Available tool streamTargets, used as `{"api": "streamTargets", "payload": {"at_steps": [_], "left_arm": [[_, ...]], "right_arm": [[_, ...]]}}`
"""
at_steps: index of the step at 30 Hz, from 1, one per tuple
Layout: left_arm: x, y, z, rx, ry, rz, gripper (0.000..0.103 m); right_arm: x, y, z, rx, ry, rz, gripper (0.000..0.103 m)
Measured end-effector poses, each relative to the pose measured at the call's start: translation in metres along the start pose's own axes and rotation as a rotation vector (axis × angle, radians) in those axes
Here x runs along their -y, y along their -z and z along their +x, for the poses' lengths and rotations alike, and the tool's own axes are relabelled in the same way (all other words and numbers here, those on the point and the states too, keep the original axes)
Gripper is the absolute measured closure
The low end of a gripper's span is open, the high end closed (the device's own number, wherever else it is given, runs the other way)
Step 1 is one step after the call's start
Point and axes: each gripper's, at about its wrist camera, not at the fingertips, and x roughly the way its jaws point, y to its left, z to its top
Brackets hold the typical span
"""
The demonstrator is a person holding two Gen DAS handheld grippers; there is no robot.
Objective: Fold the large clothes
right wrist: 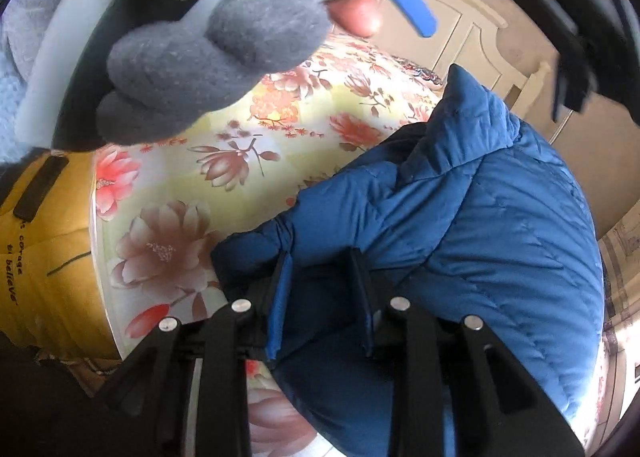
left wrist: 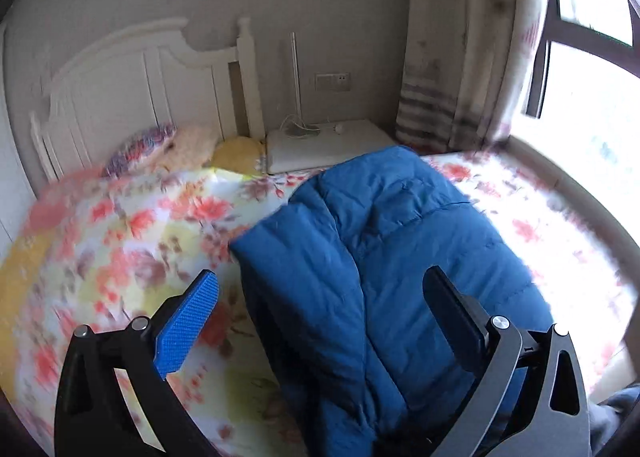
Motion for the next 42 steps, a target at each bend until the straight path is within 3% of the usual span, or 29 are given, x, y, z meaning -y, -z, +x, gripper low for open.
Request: {"api": "streamTargets", "payload": {"at_steps": [3, 4, 5, 6, 7, 8, 10, 12, 13, 18, 21, 25, 30, 34, 38, 39, 41, 42], "left_arm": [[-0.005, -0.020, 0.043, -0.101, 0.007, 0.002, 0.005], [-0.011, -0.021, 0.066, -0.157, -0.053, -0.009, 0.004], [-0.024, -0.017, 0.092, -0.227, -0.052, -0.077, 0.004], [-0.039, -0.009, 0.110, -0.272, 0.044, -0.186, 0.004], [-0.063, 0.006, 0.132, -0.315, 0.198, -0.360, 0.004], [-0.078, 0.023, 0.146, -0.321, 0.307, -0.467, 0.004], [-0.089, 0.038, 0.149, -0.301, 0.363, -0.522, 0.004], [-0.088, 0.044, 0.144, -0.294, 0.350, -0.517, 0.004], [-0.086, 0.044, 0.142, -0.287, 0.340, -0.507, 0.004], [-0.084, 0.048, 0.141, -0.251, 0.337, -0.518, 0.004], [-0.086, 0.052, 0.141, -0.235, 0.360, -0.534, 0.004], [-0.086, 0.052, 0.141, -0.225, 0.349, -0.528, 0.004], [-0.083, 0.048, 0.138, -0.211, 0.279, -0.497, 0.004], [-0.079, 0.046, 0.132, -0.188, 0.244, -0.460, 0.004], [-0.079, 0.046, 0.131, -0.179, 0.233, -0.452, 0.004], [-0.079, 0.046, 0.130, -0.176, 0.226, -0.449, 0.004], [-0.077, 0.044, 0.130, -0.177, 0.207, -0.440, 0.004], [-0.076, 0.043, 0.127, -0.173, 0.190, -0.427, 0.004]], "right_arm": [[-0.004, -0.003, -0.005, -0.006, 0.024, -0.018, 0.073], [-0.003, -0.002, -0.005, 0.000, 0.023, -0.008, 0.073], [-0.002, -0.001, -0.006, 0.008, 0.021, 0.004, 0.073], [-0.002, 0.000, -0.004, 0.016, 0.020, 0.014, 0.073], [-0.001, 0.002, -0.005, 0.033, 0.019, 0.023, 0.073], [0.000, 0.002, -0.008, 0.049, 0.019, 0.024, 0.073], [0.010, 0.001, -0.023, 0.056, -0.036, 0.045, 0.074], [0.035, 0.002, -0.045, 0.062, -0.147, 0.114, 0.074], [0.058, 0.003, -0.063, 0.100, -0.161, 0.165, 0.073], [0.186, 0.008, -0.101, 0.219, -0.062, 0.387, 0.073], [0.260, -0.003, -0.073, 0.149, 0.042, 0.487, 0.071], [0.321, -0.024, 0.004, 0.062, 0.027, 0.569, 0.071], [0.331, -0.016, 0.111, -0.161, -0.025, 0.561, 0.071], [0.327, -0.036, 0.107, -0.199, 0.059, 0.463, 0.070], [0.336, -0.051, 0.083, -0.085, 0.113, 0.511, 0.060], [0.335, -0.050, 0.090, -0.107, 0.110, 0.506, 0.060], [0.321, -0.037, 0.129, -0.260, 0.050, 0.425, 0.060], [0.320, -0.037, 0.127, -0.235, 0.056, 0.411, 0.058]]}}
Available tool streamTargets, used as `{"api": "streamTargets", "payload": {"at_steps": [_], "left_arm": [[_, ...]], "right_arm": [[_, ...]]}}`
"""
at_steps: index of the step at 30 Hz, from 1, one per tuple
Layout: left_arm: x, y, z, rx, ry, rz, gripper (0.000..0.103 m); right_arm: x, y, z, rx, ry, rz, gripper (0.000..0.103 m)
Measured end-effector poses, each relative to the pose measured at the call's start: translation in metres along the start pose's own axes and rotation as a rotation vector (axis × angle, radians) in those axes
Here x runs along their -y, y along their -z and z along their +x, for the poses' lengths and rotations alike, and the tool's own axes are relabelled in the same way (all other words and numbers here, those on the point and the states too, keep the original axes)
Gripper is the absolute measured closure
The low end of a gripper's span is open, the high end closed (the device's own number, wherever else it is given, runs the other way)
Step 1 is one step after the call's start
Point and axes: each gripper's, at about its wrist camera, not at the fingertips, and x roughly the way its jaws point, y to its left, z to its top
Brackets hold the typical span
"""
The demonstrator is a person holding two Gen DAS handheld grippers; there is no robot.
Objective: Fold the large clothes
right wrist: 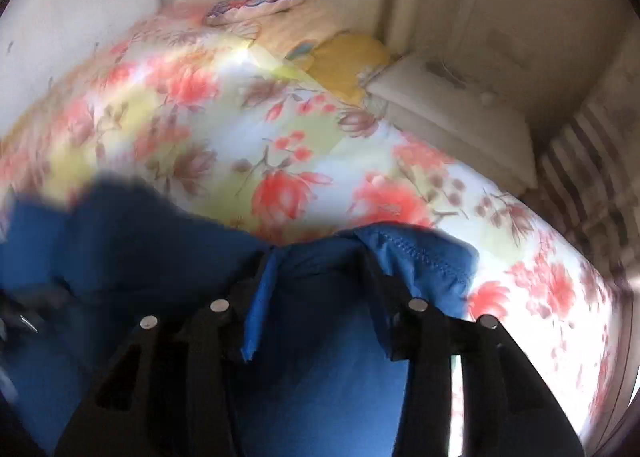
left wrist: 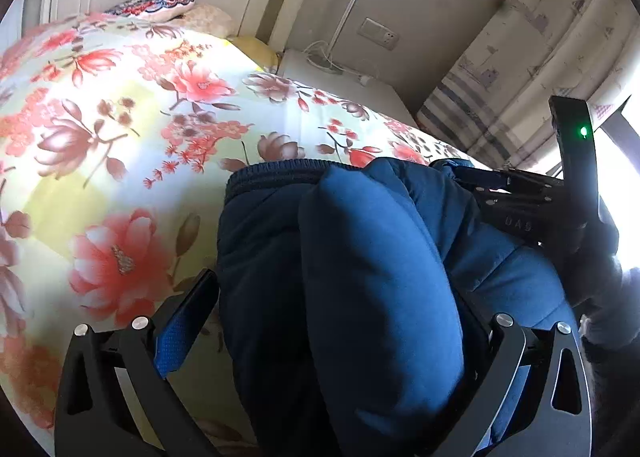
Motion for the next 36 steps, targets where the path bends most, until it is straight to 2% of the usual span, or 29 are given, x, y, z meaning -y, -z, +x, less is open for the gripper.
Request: {"api": "streamTargets", "payload": {"at_steps": [1, 4, 6, 8, 9, 12, 15, 17, 19, 22, 23, 26, 31, 33, 34, 35, 36], "left_arm": [[0.004, 0.000, -0.004, 0.014, -0.027, 0.015, 0.004], [0.031, 0.005, -0.038, 0.120, -0.251, 0.109, 0.005], [0.050, 0.018, -0.074, 0.186, -0.297, 0.168, 0.005], [0.063, 0.034, -0.100, 0.221, -0.358, 0.223, 0.005], [0.069, 0.045, -0.111, 0.230, -0.394, 0.254, 0.005], [0.078, 0.074, -0.117, 0.181, -0.431, 0.297, 0.005], [0.082, 0.101, -0.104, 0.126, -0.503, 0.338, 0.005], [0.078, 0.109, -0.102, 0.117, -0.505, 0.300, 0.005], [0.077, 0.111, -0.103, 0.118, -0.512, 0.287, 0.005], [0.072, 0.112, -0.101, 0.110, -0.519, 0.283, 0.004], [0.070, 0.113, -0.099, 0.106, -0.519, 0.285, 0.004], [0.067, 0.114, -0.095, 0.103, -0.507, 0.273, 0.004], [0.066, 0.117, -0.093, 0.101, -0.508, 0.266, 0.004], [0.066, 0.118, -0.094, 0.100, -0.509, 0.266, 0.004], [0.065, 0.118, -0.095, 0.098, -0.503, 0.264, 0.004], [0.064, 0.118, -0.097, 0.095, -0.488, 0.257, 0.004], [0.060, 0.116, -0.101, 0.087, -0.453, 0.235, 0.005]], "right_arm": [[0.005, -0.001, -0.001, -0.002, -0.009, 0.024, 0.058], [-0.004, -0.001, -0.007, 0.008, 0.056, -0.019, 0.056], [-0.007, -0.002, -0.015, 0.013, 0.112, -0.043, 0.054], [-0.007, -0.007, -0.035, 0.041, 0.127, -0.028, 0.054], [-0.007, -0.009, -0.045, 0.065, 0.116, -0.014, 0.054], [-0.027, -0.026, -0.077, 0.140, -0.026, -0.003, 0.054], [-0.081, -0.043, -0.088, 0.151, -0.154, -0.119, 0.051], [-0.116, -0.048, -0.076, 0.109, -0.179, -0.204, 0.051], [-0.144, -0.048, -0.054, 0.045, -0.156, -0.269, 0.051], [-0.176, -0.037, -0.006, -0.084, -0.016, -0.398, 0.052], [-0.180, -0.036, 0.000, -0.097, 0.007, -0.410, 0.052], [-0.185, -0.036, 0.004, -0.103, 0.031, -0.419, 0.052], [-0.189, -0.029, 0.000, -0.058, 0.055, -0.432, 0.051], [-0.186, -0.028, -0.012, -0.032, 0.034, -0.419, 0.050], [-0.177, -0.028, -0.032, -0.007, -0.038, -0.364, 0.046], [-0.167, -0.026, -0.049, 0.026, -0.108, -0.308, 0.041], [-0.156, -0.024, -0.066, 0.064, -0.163, -0.260, 0.029]]}}
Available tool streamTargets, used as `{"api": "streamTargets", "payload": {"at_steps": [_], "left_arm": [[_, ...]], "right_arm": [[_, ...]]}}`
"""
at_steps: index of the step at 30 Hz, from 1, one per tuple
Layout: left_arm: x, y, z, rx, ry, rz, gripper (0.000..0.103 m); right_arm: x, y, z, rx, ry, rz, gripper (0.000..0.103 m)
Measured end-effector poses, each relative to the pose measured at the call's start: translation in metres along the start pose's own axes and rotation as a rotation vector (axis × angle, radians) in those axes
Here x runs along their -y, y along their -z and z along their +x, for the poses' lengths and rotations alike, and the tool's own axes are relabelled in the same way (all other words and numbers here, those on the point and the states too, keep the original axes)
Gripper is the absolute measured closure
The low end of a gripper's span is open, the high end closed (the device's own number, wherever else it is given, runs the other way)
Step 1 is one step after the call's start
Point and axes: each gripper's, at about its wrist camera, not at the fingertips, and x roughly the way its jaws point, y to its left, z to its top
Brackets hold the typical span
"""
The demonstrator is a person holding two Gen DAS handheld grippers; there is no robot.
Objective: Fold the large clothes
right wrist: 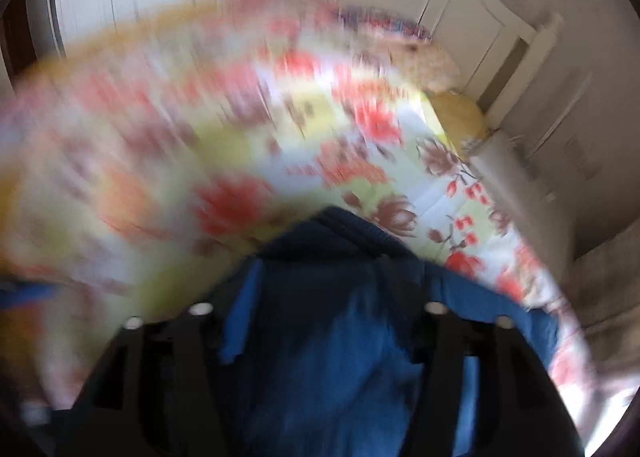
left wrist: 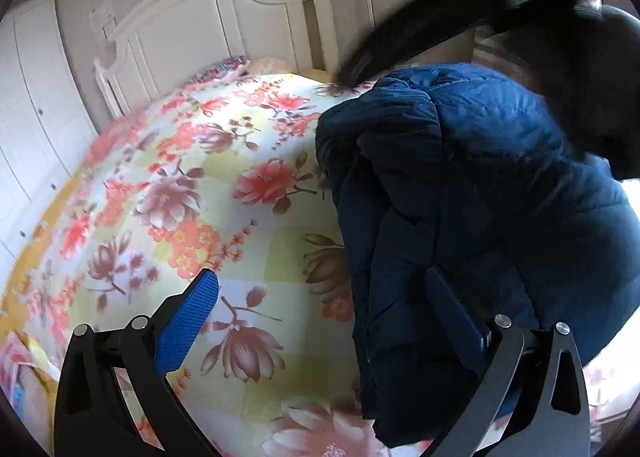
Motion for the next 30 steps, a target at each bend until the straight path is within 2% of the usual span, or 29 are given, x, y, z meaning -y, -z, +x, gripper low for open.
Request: {"api": "streamTargets", "payload": {"at_steps": [1, 2, 4, 6, 8, 11, 13, 15, 17, 19, 20, 21, 22, 23, 24, 25, 28, 30], "left_arm": [[-0.006, -0.001, -0.001, -0.011, 0.044, -0.028, 0.005], [-0.012, -0.003, -0.001, -0.020, 0.085, -0.053, 0.005], [-0.030, -0.008, 0.001, -0.043, 0.190, -0.136, 0.005], [-0.042, -0.014, 0.009, -0.061, 0.290, -0.200, 0.005], [-0.049, -0.019, 0.020, -0.097, 0.363, -0.243, 0.005], [-0.047, -0.027, 0.050, -0.178, 0.447, -0.265, 0.004], [-0.042, -0.028, 0.064, -0.216, 0.481, -0.278, 0.004], [-0.040, -0.027, 0.077, -0.257, 0.534, -0.309, 0.004], [-0.042, -0.023, 0.089, -0.301, 0.606, -0.359, 0.004], [-0.043, -0.022, 0.090, -0.290, 0.634, -0.366, 0.004], [-0.039, -0.023, 0.090, -0.296, 0.631, -0.360, 0.004], [-0.036, -0.023, 0.090, -0.303, 0.647, -0.363, 0.010], [-0.033, -0.024, 0.090, -0.308, 0.694, -0.380, 0.035], [-0.026, -0.028, 0.090, -0.300, 0.745, -0.399, 0.038], [-0.021, -0.034, 0.088, -0.284, 0.719, -0.383, 0.039], [-0.010, -0.044, 0.085, -0.258, 0.691, -0.348, 0.046], [0.028, -0.080, 0.088, -0.206, 0.649, -0.276, 0.056], [0.054, -0.109, 0.102, -0.183, 0.651, -0.255, 0.057]], "right_arm": [[0.012, 0.010, -0.029, 0.073, -0.048, 0.065, 0.020], [0.025, 0.026, -0.058, 0.140, -0.068, 0.119, 0.017], [0.051, 0.064, -0.102, 0.225, -0.074, 0.200, 0.004], [0.079, 0.105, -0.129, 0.269, -0.079, 0.302, 0.003], [0.117, 0.158, -0.144, 0.280, -0.140, 0.484, 0.003], [0.154, 0.229, -0.133, 0.232, -0.289, 0.767, 0.002], [0.157, 0.255, -0.115, 0.187, -0.358, 0.847, 0.002], [0.149, 0.262, -0.098, 0.147, -0.395, 0.864, 0.002], [0.133, 0.259, -0.073, 0.092, -0.473, 0.854, 0.002], [0.122, 0.253, -0.056, 0.100, -0.533, 0.848, 0.002], [0.119, 0.251, -0.050, 0.111, -0.531, 0.852, 0.002], [0.117, 0.250, -0.048, 0.124, -0.528, 0.851, 0.002], [0.115, 0.249, -0.049, 0.151, -0.513, 0.840, 0.007], [0.112, 0.248, -0.056, 0.184, -0.462, 0.810, 0.015], [0.110, 0.247, -0.062, 0.207, -0.425, 0.785, 0.031], [0.111, 0.244, -0.073, 0.248, -0.386, 0.750, 0.038], [0.125, 0.240, -0.091, 0.310, -0.288, 0.735, 0.041], [0.146, 0.239, -0.099, 0.341, -0.224, 0.752, 0.041]]}}
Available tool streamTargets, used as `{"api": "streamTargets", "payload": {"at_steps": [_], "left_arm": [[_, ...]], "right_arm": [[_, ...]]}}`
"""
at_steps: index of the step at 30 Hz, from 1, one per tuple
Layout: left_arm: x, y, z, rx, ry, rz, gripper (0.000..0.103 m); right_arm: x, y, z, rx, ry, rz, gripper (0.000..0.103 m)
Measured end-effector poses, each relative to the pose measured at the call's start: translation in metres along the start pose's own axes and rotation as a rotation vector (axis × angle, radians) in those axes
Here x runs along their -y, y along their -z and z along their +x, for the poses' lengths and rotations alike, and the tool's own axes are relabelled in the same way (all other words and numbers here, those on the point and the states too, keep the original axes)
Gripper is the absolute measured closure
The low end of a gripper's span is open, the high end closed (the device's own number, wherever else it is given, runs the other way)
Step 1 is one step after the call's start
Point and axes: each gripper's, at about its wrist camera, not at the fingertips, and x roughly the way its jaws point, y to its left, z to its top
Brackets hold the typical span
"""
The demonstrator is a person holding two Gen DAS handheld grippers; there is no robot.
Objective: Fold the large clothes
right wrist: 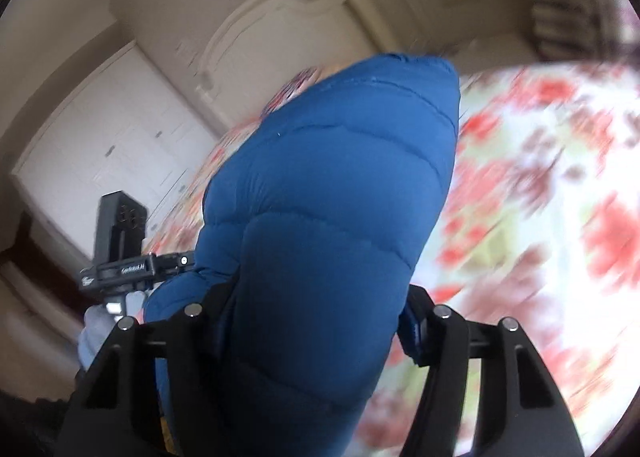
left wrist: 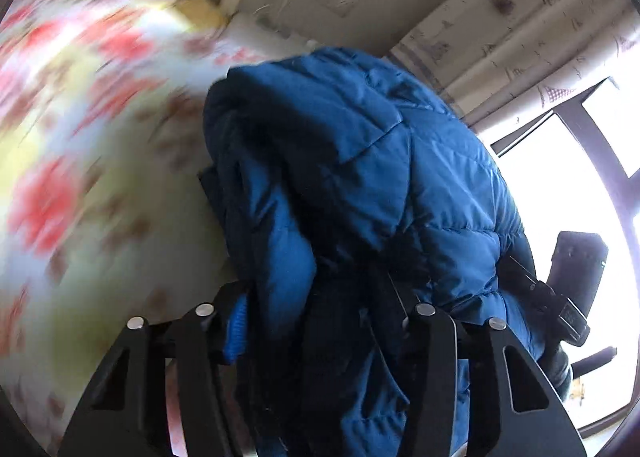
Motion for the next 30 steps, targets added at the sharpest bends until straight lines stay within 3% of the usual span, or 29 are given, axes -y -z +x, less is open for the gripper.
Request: {"api": "streamTargets", "payload": {"at_steps": [3, 6, 8, 9, 10, 14, 16, 17, 18, 19, 21, 22, 24, 26, 30], "left_arm": [[0.016, -0.029, 0.038, 0.005, -0.013, 0.013, 0.057], [0.023, -0.039, 0.055, 0.028, -0.054, 0.018, 0.055], [0.028, -0.031, 0.053, 0.057, -0.103, 0.038, 0.049], [0.029, -0.021, 0.045, 0.076, -0.134, 0.054, 0.046], [0.032, -0.012, 0.036, 0.105, -0.169, 0.077, 0.046], [0.048, 0.025, 0.001, 0.228, -0.281, 0.170, 0.036], [0.055, 0.038, 0.007, 0.206, -0.370, 0.210, 0.034], [0.054, 0.043, 0.006, 0.199, -0.383, 0.205, 0.034], [0.053, 0.047, 0.005, 0.193, -0.392, 0.195, 0.034], [0.053, 0.051, 0.002, 0.183, -0.400, 0.197, 0.033], [0.060, 0.062, -0.012, 0.193, -0.453, 0.235, 0.026], [0.064, 0.069, -0.023, 0.216, -0.488, 0.257, 0.015], [0.080, 0.081, -0.054, 0.303, -0.544, 0.292, 0.007], [0.100, 0.094, -0.089, 0.401, -0.592, 0.323, 0.007], [0.136, 0.116, -0.135, 0.509, -0.648, 0.318, 0.006]], "right_arm": [[0.030, -0.026, -0.007, 0.049, 0.039, 0.030, 0.041], [0.072, -0.046, 0.000, 0.026, 0.039, 0.084, 0.037], [0.090, -0.045, 0.011, 0.011, 0.058, 0.103, 0.029], [0.095, -0.042, 0.007, 0.013, 0.076, 0.109, 0.018], [0.091, -0.038, 0.002, 0.025, 0.146, 0.101, 0.010], [0.027, -0.019, -0.031, 0.145, 0.454, -0.115, 0.010], [-0.004, -0.006, -0.036, 0.195, 0.439, -0.205, 0.004], [-0.014, 0.001, -0.031, 0.185, 0.426, -0.234, 0.003], [-0.029, 0.013, -0.012, 0.106, 0.447, -0.297, 0.003], [-0.037, 0.024, 0.005, 0.030, 0.501, -0.358, 0.002], [-0.058, 0.052, 0.022, -0.008, 0.641, -0.519, 0.002], [-0.063, 0.061, 0.020, -0.031, 0.633, -0.536, 0.002], [-0.074, 0.077, 0.010, -0.060, 0.619, -0.551, 0.004], [-0.091, 0.092, -0.020, 0.005, 0.582, -0.535, 0.004], [-0.115, 0.101, -0.094, 0.181, 0.558, -0.421, 0.003]]}}
